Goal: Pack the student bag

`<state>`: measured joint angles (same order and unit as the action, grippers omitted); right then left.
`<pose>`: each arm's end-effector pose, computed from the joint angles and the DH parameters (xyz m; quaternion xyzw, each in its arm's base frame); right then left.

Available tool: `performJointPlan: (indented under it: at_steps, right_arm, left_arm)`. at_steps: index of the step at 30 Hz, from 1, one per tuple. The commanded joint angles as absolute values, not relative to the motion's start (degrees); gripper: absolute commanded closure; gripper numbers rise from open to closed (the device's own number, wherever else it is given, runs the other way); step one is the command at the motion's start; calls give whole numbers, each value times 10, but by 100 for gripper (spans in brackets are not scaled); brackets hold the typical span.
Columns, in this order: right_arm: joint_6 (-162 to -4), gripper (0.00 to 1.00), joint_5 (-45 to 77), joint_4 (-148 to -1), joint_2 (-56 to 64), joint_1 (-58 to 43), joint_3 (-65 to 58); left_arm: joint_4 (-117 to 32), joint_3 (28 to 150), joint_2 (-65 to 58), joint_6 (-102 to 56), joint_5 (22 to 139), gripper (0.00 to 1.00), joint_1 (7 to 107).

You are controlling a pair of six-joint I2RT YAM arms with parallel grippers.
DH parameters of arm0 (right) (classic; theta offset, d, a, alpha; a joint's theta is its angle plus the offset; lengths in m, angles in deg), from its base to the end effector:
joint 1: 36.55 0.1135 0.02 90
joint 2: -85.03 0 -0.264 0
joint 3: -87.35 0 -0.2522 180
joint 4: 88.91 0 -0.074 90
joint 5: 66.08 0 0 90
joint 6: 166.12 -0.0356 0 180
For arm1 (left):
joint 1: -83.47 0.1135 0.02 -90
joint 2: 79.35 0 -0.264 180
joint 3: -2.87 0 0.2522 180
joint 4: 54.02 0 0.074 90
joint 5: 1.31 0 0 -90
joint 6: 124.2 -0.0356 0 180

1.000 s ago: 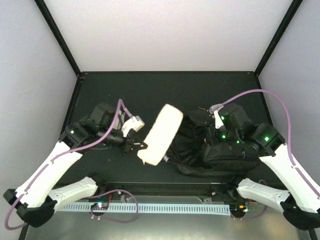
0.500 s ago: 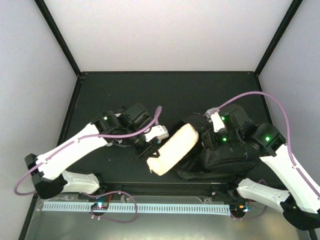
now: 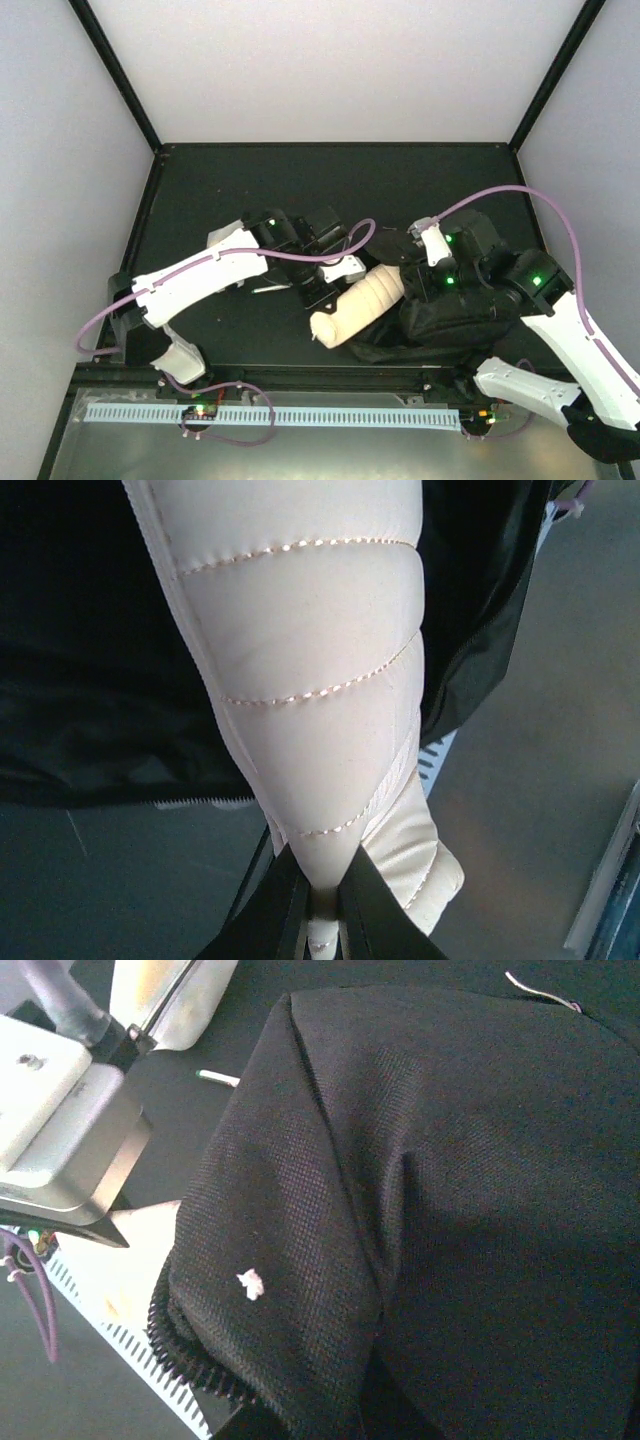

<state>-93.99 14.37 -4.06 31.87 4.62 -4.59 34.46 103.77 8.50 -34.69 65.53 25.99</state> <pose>0.1006 0.0958 0.3856 -0.2170 0.9112 0.2362 0.2584 0.1401 -0.2458 0.3310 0.4932 0.8377 -0.2343 0.0142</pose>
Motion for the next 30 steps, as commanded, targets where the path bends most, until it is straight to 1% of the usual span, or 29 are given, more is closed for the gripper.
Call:
performJointPlan:
  at_steps: [1,7,13,18,22,26,28,30]
  right_arm:
    - [-930,97,89,-110,327,48,-45]
    - [-945,97,57,-151,336,49,-71]
    - [-955,97,42,-179,349,49,-84]
    - [-956,97,24,-209,366,49,-95]
    - [-960,97,5,-235,377,49,-106]
    - [-952,97,25,-224,386,49,-97]
    - [-943,97,59,-198,387,49,-87]
    - [-943,98,109,-172,388,49,-81]
  left_arm:
    - [323,1090,105,-348,666,99,257]
    - [250,1145,173,-299,670,98,250]
    - [191,1158,213,-278,679,98,250]
    - [201,1189,263,-240,760,99,248]
    - [144,1176,272,-222,767,98,248]
    - [135,1168,281,-242,813,99,247]
    - [137,1154,272,-258,830,98,247]
    - [107,1108,238,-277,840,98,247]
